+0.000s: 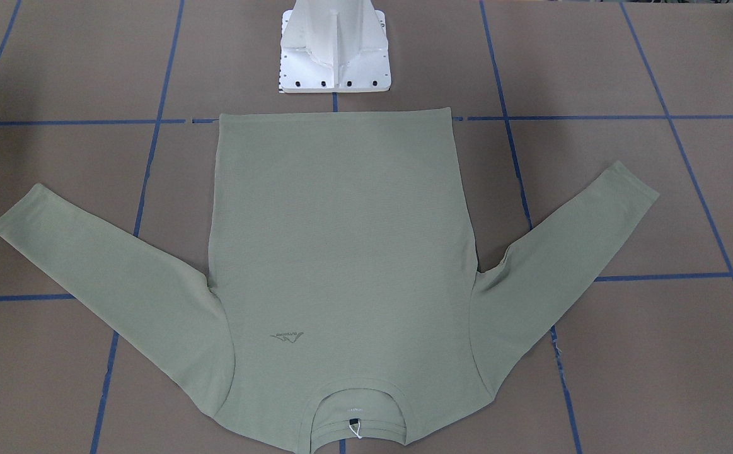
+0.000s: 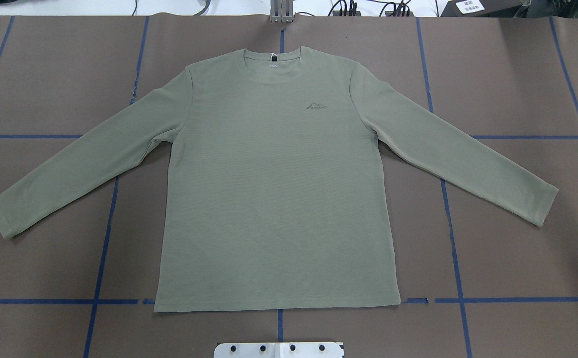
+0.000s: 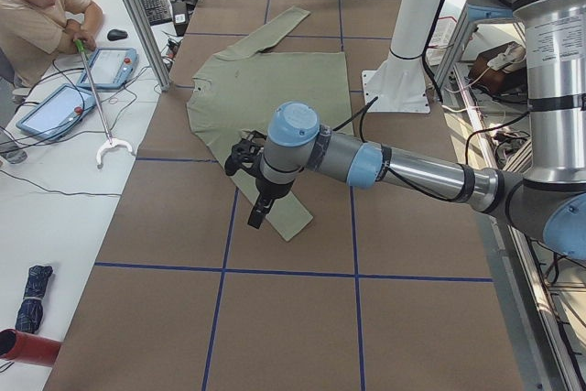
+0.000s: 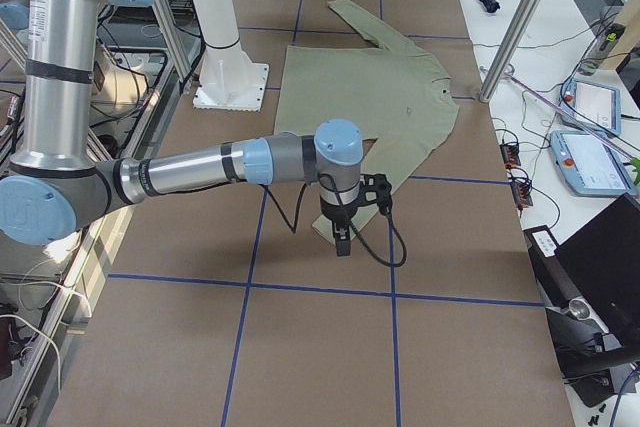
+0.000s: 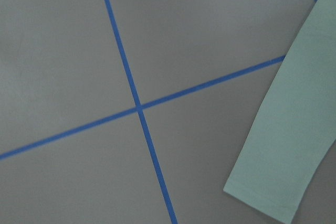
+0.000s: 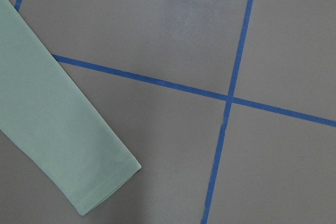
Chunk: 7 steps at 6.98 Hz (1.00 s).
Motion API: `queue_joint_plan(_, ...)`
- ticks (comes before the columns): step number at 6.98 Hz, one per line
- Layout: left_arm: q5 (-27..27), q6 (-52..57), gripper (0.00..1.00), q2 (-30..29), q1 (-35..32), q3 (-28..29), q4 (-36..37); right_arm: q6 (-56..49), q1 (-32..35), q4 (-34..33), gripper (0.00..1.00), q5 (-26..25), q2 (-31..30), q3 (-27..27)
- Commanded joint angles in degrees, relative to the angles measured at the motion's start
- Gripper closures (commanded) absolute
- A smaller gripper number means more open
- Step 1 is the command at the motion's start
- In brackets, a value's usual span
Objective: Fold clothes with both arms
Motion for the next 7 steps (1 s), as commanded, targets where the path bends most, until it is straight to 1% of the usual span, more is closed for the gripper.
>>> queue_joint_plan(1,-0.1,0.1,0.0,-0.2,-0.1,0.1,-2.8,18.5,-5.1,17.1,0.0,1.1,-4.0,-1.4)
queue_joint_plan(2,-0.1,0.1,0.0,-0.2,-0.1,0.0,-2.7,30.6,-10.2,29.9,0.0,-1.6,-5.3,-4.5)
queue_joint_plan(3,-0.1,0.1,0.0,-0.3,-0.1,-0.1,-2.8,44.2,-17.2,44.5,0.01,-6.7,-5.3,-9.8)
queue_joint_plan(4,-0.1,0.1,0.0,-0.4,-0.1,-0.1,-2.8,55.3,-26.1,56.7,0.06,-15.6,-4.7,-15.0)
queue_joint_plan(5,-0.1,0.1,0.0,-0.4,-0.1,-0.1,-2.8,58.4,-29.6,60.8,0.16,-18.4,-4.2,-17.7)
queue_joint_plan(6,-0.2,0.1,0.0,-0.4,-0.1,-0.1,-2.8,57.9,-29.9,61.1,0.22,-18.4,-4.2,-19.4)
queue_joint_plan(7,-0.2,0.1,0.0,-0.4,-0.1,-0.2,-2.8,57.7,-29.9,61.7,0.24,-18.4,-4.2,-21.7)
